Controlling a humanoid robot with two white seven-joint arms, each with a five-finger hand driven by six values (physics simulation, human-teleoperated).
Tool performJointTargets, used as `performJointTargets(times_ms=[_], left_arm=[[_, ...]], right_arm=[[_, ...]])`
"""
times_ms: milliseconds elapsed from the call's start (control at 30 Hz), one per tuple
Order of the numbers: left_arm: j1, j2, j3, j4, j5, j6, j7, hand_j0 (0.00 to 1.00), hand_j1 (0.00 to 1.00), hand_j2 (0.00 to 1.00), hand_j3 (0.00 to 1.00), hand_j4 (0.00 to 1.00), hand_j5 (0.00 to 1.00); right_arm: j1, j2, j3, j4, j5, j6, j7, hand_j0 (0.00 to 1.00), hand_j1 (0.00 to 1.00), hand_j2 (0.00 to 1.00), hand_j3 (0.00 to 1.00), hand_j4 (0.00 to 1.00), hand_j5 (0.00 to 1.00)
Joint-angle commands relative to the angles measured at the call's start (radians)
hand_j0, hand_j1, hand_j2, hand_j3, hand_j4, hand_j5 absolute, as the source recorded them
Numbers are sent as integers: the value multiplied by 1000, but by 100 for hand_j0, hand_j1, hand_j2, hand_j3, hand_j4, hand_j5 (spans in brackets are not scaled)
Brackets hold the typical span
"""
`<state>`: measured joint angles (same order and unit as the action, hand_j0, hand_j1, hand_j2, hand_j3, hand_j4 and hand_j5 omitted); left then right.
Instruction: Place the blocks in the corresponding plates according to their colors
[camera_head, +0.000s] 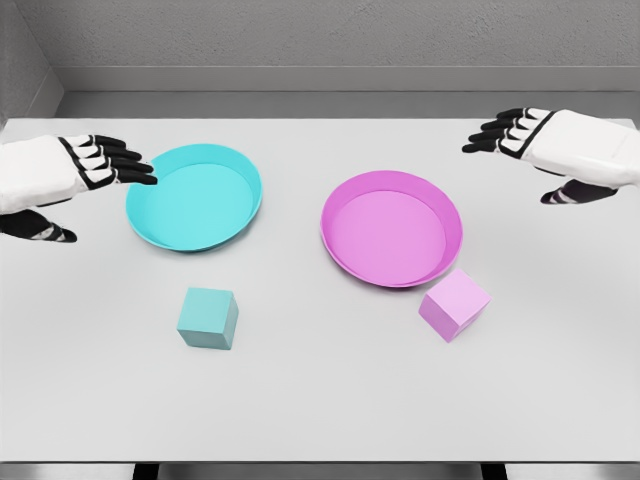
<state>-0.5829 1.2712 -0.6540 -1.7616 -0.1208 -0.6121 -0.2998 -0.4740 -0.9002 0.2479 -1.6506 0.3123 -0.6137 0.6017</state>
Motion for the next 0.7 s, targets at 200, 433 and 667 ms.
performJointTargets(times_ms=[200,433,667], left_arm=[[0,-93,-52,-3,0,1,-113,100,100,100,100,100,100],[-49,-239,-104,-3,-120,1,-196,100,100,100,100,100,100],[-78,-317,-171,-3,-237,1,-226,100,100,100,100,100,100]], right_arm=[[-5,6,13,-15,-1,3,0,100,100,100,100,100,100],[29,4,-6,101,31,3,7,100,100,100,100,100,100],[87,-32,-4,127,27,3,9,100,100,100,100,100,100]])
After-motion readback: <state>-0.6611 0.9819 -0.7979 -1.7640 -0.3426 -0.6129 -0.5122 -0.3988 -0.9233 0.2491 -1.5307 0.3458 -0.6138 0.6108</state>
